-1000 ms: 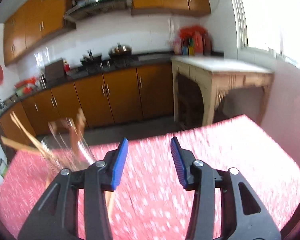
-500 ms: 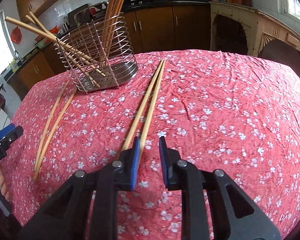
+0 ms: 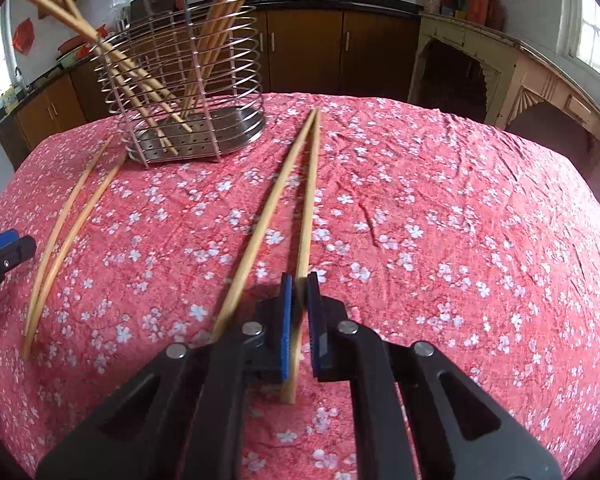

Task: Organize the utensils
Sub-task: 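Lower the right tool onto a loose wooden chopstick and close it, then lower the left tool onto another chopstick and close it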

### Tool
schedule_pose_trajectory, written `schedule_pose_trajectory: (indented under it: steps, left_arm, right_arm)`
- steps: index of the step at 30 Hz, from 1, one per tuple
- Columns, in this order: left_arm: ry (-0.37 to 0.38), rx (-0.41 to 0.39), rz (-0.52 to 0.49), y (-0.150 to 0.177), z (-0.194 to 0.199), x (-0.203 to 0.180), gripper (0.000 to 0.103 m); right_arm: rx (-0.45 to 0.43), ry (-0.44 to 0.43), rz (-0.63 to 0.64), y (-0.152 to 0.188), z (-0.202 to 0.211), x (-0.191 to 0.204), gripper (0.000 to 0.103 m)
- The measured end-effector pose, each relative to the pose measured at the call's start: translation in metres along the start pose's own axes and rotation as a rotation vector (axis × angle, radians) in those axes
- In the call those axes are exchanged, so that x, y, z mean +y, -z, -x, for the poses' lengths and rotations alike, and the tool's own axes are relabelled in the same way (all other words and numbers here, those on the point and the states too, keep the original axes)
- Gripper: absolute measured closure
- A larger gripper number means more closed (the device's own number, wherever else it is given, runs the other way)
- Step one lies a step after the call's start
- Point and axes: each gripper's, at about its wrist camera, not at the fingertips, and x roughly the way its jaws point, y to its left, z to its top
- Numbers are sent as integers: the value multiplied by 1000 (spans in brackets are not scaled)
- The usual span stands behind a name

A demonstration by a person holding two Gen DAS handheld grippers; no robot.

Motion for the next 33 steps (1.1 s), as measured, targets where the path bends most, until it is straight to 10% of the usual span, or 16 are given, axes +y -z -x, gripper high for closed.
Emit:
schedule_pose_trajectory:
  steps: [11,21,26,33]
  left_arm:
    - [-86,43,-3,-8,-22,10,95]
    - [-34,34,84,-8,-19,62,94]
    - [-2,36,67,13,-1,70,61]
    - [-25,37,13,21,8,63,60]
  right_arm:
    - [-9,58,-127,-6,-6,-59,96]
    - [-19,74,-154,-1,-3,-77,93]
    - [-5,51,-132,11,6,-72,89]
    - [-21,51,-110,20,14,-69,89]
